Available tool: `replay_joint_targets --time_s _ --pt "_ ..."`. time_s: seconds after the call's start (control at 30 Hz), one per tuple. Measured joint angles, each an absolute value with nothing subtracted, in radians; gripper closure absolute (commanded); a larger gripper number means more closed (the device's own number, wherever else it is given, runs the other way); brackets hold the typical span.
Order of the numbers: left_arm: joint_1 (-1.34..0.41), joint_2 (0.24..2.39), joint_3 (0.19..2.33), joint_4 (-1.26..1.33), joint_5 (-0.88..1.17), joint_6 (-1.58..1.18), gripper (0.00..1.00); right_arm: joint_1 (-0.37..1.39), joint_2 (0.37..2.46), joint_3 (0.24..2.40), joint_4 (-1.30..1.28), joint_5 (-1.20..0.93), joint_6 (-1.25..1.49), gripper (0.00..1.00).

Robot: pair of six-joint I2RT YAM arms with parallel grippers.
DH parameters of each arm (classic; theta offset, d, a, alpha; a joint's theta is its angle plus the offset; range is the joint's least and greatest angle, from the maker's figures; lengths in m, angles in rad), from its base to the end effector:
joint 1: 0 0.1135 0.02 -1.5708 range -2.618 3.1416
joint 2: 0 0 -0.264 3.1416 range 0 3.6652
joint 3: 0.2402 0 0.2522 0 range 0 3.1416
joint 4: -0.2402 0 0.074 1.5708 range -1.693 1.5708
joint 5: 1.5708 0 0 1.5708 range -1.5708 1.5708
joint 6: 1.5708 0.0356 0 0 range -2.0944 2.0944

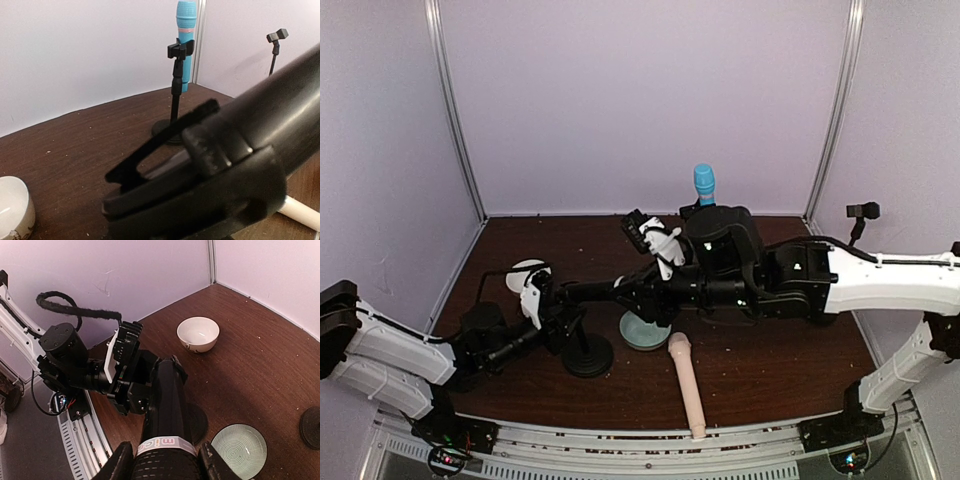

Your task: Attach the microphones to the stand

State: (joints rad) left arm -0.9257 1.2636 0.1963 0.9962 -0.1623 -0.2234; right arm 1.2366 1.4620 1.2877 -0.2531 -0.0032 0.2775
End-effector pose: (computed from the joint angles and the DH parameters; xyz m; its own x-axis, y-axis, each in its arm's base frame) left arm 0.1367 -0.1721 0.1718 -0.1949 -0.1046 -0.9752 0.6650 0.7168 -0.2098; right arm 0.1123 0.3238 0.3471 -0.3898 -0.2875 -0.8749 -0.8722 0.4201 0.2506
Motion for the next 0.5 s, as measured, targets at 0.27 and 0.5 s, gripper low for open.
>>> replay_joint_targets --time_s 0.27,0.5 --pt "-0.949 1.276 0.183 1.033 -0.206 -0.265 0.83 1.254 1.459 1.268 -0.227 0.038 0.293 1.0" --pt "-0.977 1.316 0.177 1.098 -0.252 -0.247 1.0 1.285 1.454 1.254 -0.218 0.094 0.302 1.0"
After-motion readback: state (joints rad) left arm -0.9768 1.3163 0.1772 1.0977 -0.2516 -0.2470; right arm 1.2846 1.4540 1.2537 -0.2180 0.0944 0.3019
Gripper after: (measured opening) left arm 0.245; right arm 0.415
